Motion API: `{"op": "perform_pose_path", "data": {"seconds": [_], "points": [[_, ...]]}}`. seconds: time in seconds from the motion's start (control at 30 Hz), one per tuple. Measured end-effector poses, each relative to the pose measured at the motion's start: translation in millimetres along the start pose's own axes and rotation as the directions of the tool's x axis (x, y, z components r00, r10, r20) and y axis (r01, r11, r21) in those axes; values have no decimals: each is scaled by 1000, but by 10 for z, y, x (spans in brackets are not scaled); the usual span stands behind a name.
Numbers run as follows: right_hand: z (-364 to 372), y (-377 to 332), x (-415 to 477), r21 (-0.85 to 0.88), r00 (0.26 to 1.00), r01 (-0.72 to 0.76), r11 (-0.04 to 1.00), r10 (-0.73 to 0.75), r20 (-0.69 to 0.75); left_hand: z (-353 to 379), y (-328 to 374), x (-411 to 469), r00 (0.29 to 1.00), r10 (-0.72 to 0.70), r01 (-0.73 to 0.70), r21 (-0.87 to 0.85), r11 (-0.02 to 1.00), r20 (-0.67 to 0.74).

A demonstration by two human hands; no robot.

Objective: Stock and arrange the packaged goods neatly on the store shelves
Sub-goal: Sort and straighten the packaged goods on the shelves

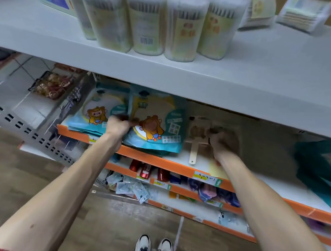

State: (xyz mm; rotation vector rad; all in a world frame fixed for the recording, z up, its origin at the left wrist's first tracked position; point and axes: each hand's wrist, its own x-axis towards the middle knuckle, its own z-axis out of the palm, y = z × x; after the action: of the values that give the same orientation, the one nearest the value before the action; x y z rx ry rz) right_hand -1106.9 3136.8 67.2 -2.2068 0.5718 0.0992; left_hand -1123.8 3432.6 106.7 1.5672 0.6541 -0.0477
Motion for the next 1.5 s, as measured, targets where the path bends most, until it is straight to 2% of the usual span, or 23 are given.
{"op": "perform_pose_path", "data": {"seconds": [0.03,0.13,0.33,0.63,0.8,0.9,1.17,1.37,1.5], "points": [[9,1,0,-94,999,26,995,-30,-42,21,-8,-8,1000,4,-4,5,1000,-2],[79,48,55,-237,995,66,969,-81,-56,70,-33,-21,1000,18,-17,29,999,-15],[145,65,81,-367,994,59,928,-87,-60,146,-74,-10,1000,-3,3,10,1000,13],[460,395,507,-232,997,52,971,-63,-40,123,-108,-93,1000,6,-6,30,1000,8],[242,124,72,-187,994,18,982,-38,-99,40,-105,-182,1000,11,-10,61,998,-22],[184,105,-21,-116,991,76,990,-88,-102,16,-74,-288,999,2,0,66,998,-33],[-226,-124,-194,-253,937,341,905,-349,13,54,71,-484,998,42,-38,89,995,-41],[-404,-117,-221,-287,921,368,884,-389,-18,23,105,-451,997,61,-56,93,994,-47],[-353,-51,-85,-292,937,323,900,-347,-36,-187,252,-282,985,107,-100,58,993,-139]]}}
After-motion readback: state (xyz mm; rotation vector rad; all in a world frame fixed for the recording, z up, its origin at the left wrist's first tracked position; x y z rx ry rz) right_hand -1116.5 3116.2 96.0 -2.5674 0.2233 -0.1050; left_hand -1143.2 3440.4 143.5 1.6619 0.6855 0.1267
